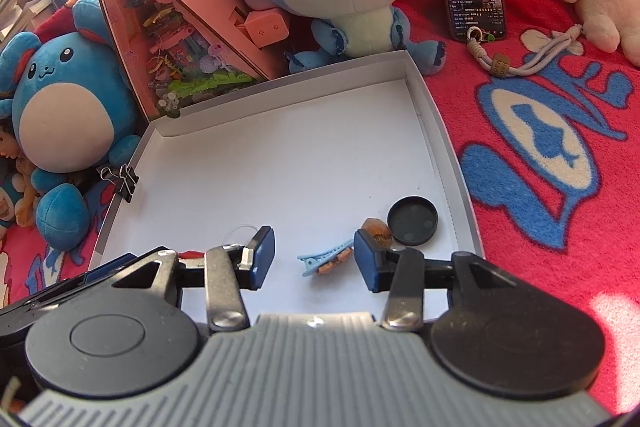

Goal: Organize rigid objects
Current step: 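Open both tools to release the lid and hair clip in the box, then withdraw both open tools from the box toward the remaining objects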

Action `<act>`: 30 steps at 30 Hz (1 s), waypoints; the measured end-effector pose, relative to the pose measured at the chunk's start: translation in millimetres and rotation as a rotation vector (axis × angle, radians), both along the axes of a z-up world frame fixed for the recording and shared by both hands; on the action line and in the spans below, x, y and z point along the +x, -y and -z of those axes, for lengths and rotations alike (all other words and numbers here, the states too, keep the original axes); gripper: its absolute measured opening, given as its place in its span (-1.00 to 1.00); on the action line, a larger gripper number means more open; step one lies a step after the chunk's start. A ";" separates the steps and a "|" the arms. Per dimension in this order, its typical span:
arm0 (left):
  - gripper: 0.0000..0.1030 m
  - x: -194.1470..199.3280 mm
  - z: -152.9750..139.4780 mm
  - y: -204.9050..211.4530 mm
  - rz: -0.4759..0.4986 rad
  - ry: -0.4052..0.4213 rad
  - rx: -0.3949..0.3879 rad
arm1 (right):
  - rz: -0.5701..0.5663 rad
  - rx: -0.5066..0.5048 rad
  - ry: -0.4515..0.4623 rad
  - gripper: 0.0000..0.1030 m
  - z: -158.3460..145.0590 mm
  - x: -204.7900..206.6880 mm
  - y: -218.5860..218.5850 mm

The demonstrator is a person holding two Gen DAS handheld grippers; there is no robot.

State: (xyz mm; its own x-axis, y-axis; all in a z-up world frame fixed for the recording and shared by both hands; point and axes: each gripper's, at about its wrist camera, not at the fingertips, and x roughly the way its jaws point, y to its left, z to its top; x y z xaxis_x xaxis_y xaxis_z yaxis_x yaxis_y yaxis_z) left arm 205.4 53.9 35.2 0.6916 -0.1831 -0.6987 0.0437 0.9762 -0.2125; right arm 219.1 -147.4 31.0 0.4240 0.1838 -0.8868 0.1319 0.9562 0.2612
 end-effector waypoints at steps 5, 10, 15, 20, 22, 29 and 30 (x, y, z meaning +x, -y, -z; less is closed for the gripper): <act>0.16 -17.4 -13.2 1.3 0.031 0.060 0.032 | -0.034 0.005 0.044 0.25 -12.0 -10.5 3.5; 0.36 -41.7 -23.7 4.0 0.067 0.109 0.048 | -0.083 -0.007 0.093 0.33 -21.7 -27.7 7.7; 0.47 -67.4 -29.7 8.7 0.101 0.148 0.058 | -0.137 -0.037 0.151 0.42 -30.9 -48.1 9.0; 0.50 -89.6 -31.1 13.3 0.128 0.163 0.053 | -0.189 -0.064 0.208 0.50 -36.7 -70.1 8.9; 0.51 -96.9 -30.3 15.1 0.137 0.165 0.052 | -0.205 -0.068 0.225 0.54 -37.9 -77.7 9.1; 0.53 -119.8 -24.4 20.7 0.165 0.174 0.075 | -0.270 -0.107 0.301 0.66 -41.6 -106.4 8.7; 0.53 -122.1 -23.3 21.1 0.166 0.174 0.078 | -0.277 -0.109 0.307 0.68 -41.7 -109.6 9.3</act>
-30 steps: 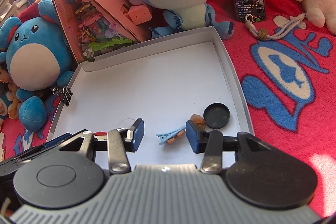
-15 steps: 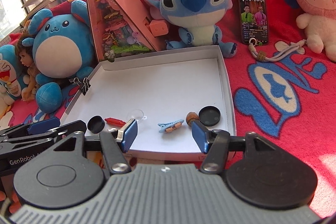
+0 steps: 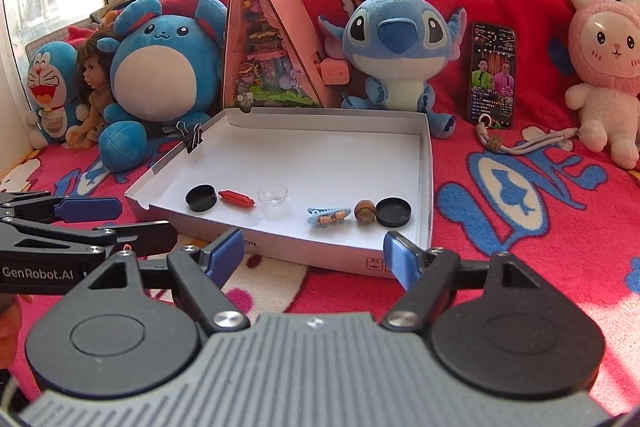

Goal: Organize rigid objects
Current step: 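Withdraw both open tools from the box toward the remaining objects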

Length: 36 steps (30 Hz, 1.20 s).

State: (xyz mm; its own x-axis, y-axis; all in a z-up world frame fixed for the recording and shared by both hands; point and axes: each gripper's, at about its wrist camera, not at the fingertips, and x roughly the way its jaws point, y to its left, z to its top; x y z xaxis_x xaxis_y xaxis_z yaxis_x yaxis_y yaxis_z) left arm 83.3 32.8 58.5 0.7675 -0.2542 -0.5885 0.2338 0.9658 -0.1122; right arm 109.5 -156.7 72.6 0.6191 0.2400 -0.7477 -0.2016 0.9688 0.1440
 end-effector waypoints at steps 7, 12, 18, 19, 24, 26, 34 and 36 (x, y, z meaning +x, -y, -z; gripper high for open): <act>0.53 -12.4 12.2 -1.4 -0.004 -0.018 0.008 | 0.001 -0.019 0.014 0.70 6.4 -25.5 8.5; 0.54 -22.6 20.5 1.0 -0.016 -0.003 0.042 | 0.030 -0.030 0.006 0.71 14.6 -40.0 17.1; 0.55 -29.0 30.0 0.6 -0.026 -0.020 0.043 | 0.060 -0.047 0.014 0.72 18.4 -50.7 24.8; 0.55 -29.7 32.1 0.4 -0.028 -0.027 0.043 | 0.064 -0.048 0.014 0.73 19.0 -52.0 25.9; 0.54 -30.5 40.0 -0.5 -0.036 -0.045 0.047 | 0.087 -0.063 0.006 0.73 25.0 -58.7 31.0; 0.55 -30.8 43.1 -0.6 -0.039 -0.052 0.047 | 0.094 -0.072 0.000 0.73 27.5 -62.1 32.4; 0.54 -29.3 52.5 3.6 -0.039 -0.073 0.053 | 0.105 -0.111 -0.010 0.73 36.5 -68.1 33.6; 0.54 -28.3 54.6 5.0 -0.041 -0.077 0.052 | 0.105 -0.120 -0.016 0.73 39.5 -67.9 32.3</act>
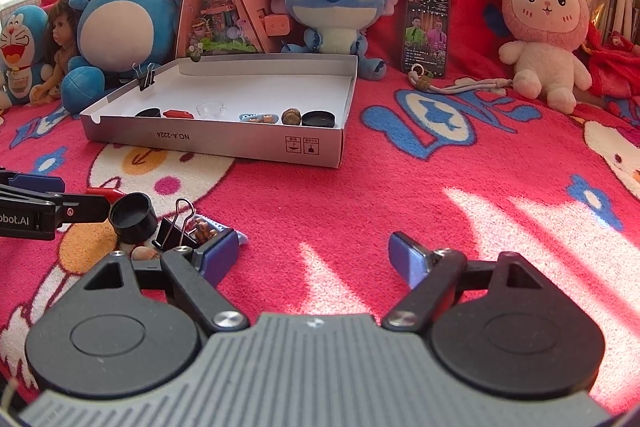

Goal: Organize rigid objects
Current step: 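Withdraw both open tools from the box toward the remaining objects, then grasp a red crayon with the left tool while the right tool grasps another blue hair clip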

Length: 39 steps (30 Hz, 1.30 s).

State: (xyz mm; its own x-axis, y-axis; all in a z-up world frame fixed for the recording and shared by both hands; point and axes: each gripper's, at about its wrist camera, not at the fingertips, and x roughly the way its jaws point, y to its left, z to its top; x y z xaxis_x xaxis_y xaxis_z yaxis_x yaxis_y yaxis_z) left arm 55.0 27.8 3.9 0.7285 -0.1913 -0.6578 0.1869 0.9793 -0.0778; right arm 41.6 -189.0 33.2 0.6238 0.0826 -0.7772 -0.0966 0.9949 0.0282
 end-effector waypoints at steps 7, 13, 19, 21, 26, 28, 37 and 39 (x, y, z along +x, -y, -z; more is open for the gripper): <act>0.54 1.5 4.0 6.4 -0.007 0.015 0.016 | 0.010 0.006 -0.006 0.75 4.8 1.3 -2.2; 0.49 1.9 5.9 9.4 -0.020 0.024 0.008 | 0.013 0.012 -0.006 0.77 6.8 2.2 -4.7; 0.26 2.4 5.7 7.1 -0.053 0.039 0.008 | 0.000 0.014 -0.002 0.78 7.2 2.5 -10.2; 0.14 3.3 5.1 3.6 -0.070 0.042 0.003 | -0.002 0.017 -0.001 0.78 6.9 3.6 -12.1; 0.03 4.9 4.7 -3.0 -0.090 0.042 -0.003 | -0.014 0.022 0.002 0.78 7.1 6.2 -18.5; 0.02 5.1 4.9 -4.3 -0.092 0.043 0.002 | -0.018 0.026 0.002 0.78 7.1 7.0 -20.6; 0.01 2.8 5.4 -13.2 -0.117 0.049 0.026 | -0.025 0.012 0.011 0.78 6.4 10.6 -23.7; 0.01 2.2 5.6 -16.9 -0.126 0.050 0.034 | -0.018 -0.002 0.009 0.78 6.7 11.2 -22.1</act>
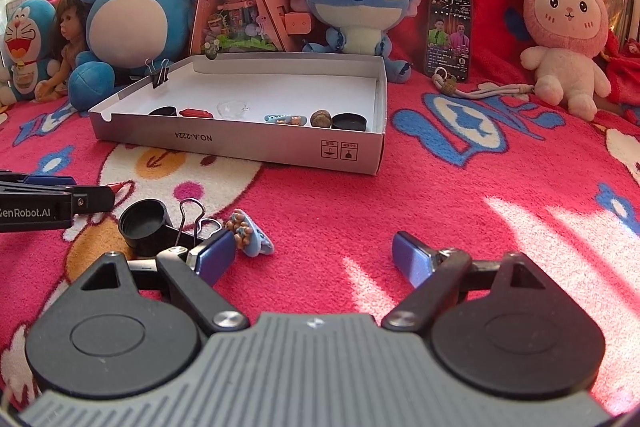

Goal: Organize rigid objects
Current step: 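Grasp a red crayon with the left tool while the right tool grasps another blue hair clip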

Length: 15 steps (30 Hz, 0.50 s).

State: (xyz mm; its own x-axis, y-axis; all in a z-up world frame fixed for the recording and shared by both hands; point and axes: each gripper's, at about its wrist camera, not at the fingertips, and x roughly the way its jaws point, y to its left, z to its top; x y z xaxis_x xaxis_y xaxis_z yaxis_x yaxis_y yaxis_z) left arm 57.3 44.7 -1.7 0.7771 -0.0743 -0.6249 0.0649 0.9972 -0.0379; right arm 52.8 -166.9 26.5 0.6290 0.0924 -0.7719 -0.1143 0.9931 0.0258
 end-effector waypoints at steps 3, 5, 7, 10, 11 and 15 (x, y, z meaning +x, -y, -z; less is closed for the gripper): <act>0.01 0.1 0.4 -6.3 -0.017 0.001 0.011 | 0.019 -0.028 -0.005 0.78 1.3 1.3 5.0; 0.01 1.4 0.7 -11.6 -0.036 0.002 0.012 | 0.042 -0.034 -0.009 0.77 2.0 2.7 10.5; 0.01 3.1 1.1 -15.8 -0.050 0.002 0.013 | 0.068 -0.033 -0.014 0.77 2.3 4.2 15.2; 0.01 4.7 1.4 -20.4 -0.067 0.001 0.018 | 0.109 -0.040 -0.016 0.77 2.2 6.6 21.9; 0.01 4.9 1.1 -21.9 -0.071 0.001 0.022 | 0.118 -0.041 -0.017 0.78 2.0 7.2 23.2; 0.03 3.2 1.1 -24.4 -0.070 0.004 0.037 | 0.121 -0.028 -0.017 0.78 0.3 6.3 25.0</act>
State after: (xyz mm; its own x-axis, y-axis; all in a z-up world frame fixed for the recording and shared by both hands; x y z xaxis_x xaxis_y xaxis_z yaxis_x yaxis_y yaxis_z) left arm 60.4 69.1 -2.9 0.7823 0.0037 -0.6229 -0.0049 1.0000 -0.0003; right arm 59.1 -191.9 26.2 0.6213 -0.0056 -0.7836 0.0069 1.0000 -0.0017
